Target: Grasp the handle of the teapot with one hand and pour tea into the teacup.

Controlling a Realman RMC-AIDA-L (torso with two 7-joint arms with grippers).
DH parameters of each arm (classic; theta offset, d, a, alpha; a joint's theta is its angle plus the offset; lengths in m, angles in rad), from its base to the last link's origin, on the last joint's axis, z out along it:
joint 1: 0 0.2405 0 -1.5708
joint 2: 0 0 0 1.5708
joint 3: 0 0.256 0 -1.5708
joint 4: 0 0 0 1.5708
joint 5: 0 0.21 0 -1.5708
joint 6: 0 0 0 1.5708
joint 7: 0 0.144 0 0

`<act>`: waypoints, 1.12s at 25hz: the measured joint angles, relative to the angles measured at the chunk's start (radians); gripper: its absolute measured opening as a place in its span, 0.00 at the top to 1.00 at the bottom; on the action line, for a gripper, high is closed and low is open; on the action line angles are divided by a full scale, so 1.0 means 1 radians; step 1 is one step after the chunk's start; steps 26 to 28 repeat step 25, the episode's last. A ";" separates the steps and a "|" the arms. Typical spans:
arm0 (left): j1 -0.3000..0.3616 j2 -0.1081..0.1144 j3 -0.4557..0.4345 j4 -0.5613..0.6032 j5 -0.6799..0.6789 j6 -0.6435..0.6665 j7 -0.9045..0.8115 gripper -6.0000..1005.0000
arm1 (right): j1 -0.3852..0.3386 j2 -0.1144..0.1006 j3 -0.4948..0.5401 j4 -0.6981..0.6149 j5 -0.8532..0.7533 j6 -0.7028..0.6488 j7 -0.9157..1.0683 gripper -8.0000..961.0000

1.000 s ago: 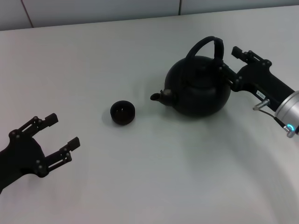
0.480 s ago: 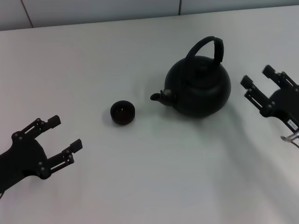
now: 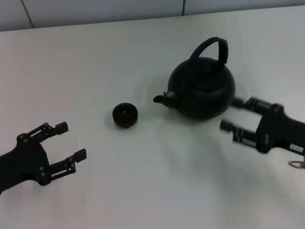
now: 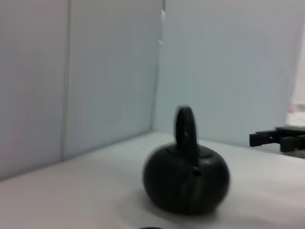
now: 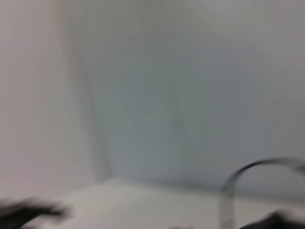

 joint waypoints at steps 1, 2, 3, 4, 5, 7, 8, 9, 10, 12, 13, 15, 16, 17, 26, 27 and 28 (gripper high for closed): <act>-0.011 0.008 0.016 0.014 0.011 0.003 -0.039 0.19 | 0.008 -0.007 0.000 -0.045 -0.065 -0.021 0.049 0.29; -0.025 0.019 0.034 0.029 0.026 0.008 -0.091 0.19 | 0.016 -0.014 0.003 -0.095 -0.129 -0.044 0.100 0.29; -0.041 0.032 0.049 0.042 0.040 0.014 -0.137 0.19 | 0.024 -0.018 0.006 -0.137 -0.186 -0.063 0.140 0.29; -0.060 0.047 0.061 0.053 0.053 0.025 -0.187 0.19 | 0.029 -0.020 0.008 -0.167 -0.221 -0.076 0.165 0.29; -0.073 0.058 0.067 0.058 0.064 0.037 -0.220 0.19 | 0.034 -0.022 0.009 -0.212 -0.261 -0.085 0.193 0.29; -0.110 0.086 0.073 0.074 0.087 0.065 -0.295 0.19 | 0.041 -0.023 0.010 -0.276 -0.316 -0.091 0.228 0.29; -0.123 0.094 0.074 0.084 0.101 0.074 -0.323 0.19 | 0.045 -0.024 0.010 -0.298 -0.335 -0.091 0.236 0.29; -0.134 0.099 0.075 0.094 0.113 0.081 -0.343 0.19 | 0.049 -0.025 0.010 -0.316 -0.351 -0.091 0.242 0.29; -0.144 0.102 0.075 0.109 0.133 0.086 -0.363 0.19 | 0.054 -0.026 0.010 -0.331 -0.370 -0.090 0.249 0.29; -0.155 0.103 0.075 0.137 0.166 0.095 -0.398 0.19 | 0.065 -0.028 0.011 -0.357 -0.402 -0.086 0.262 0.29; -0.158 0.103 0.075 0.153 0.179 0.101 -0.416 0.19 | 0.069 -0.029 0.011 -0.365 -0.413 -0.086 0.267 0.29; -0.160 0.101 0.073 0.169 0.190 0.108 -0.432 0.19 | 0.074 -0.030 0.012 -0.379 -0.426 -0.085 0.274 0.29; -0.160 0.100 0.070 0.173 0.191 0.112 -0.436 0.19 | 0.076 -0.030 0.013 -0.382 -0.427 -0.084 0.274 0.29; -0.160 0.099 0.068 0.174 0.192 0.115 -0.438 0.19 | 0.077 -0.030 0.013 -0.384 -0.428 -0.083 0.274 0.29; -0.161 0.100 0.067 0.177 0.189 0.123 -0.445 0.19 | 0.084 -0.022 0.013 -0.388 -0.429 -0.073 0.267 0.29; -0.161 0.100 0.067 0.177 0.189 0.123 -0.445 0.19 | 0.084 -0.022 0.013 -0.388 -0.429 -0.073 0.267 0.29; -0.161 0.100 0.067 0.177 0.189 0.123 -0.445 0.19 | 0.084 -0.022 0.013 -0.388 -0.429 -0.073 0.267 0.29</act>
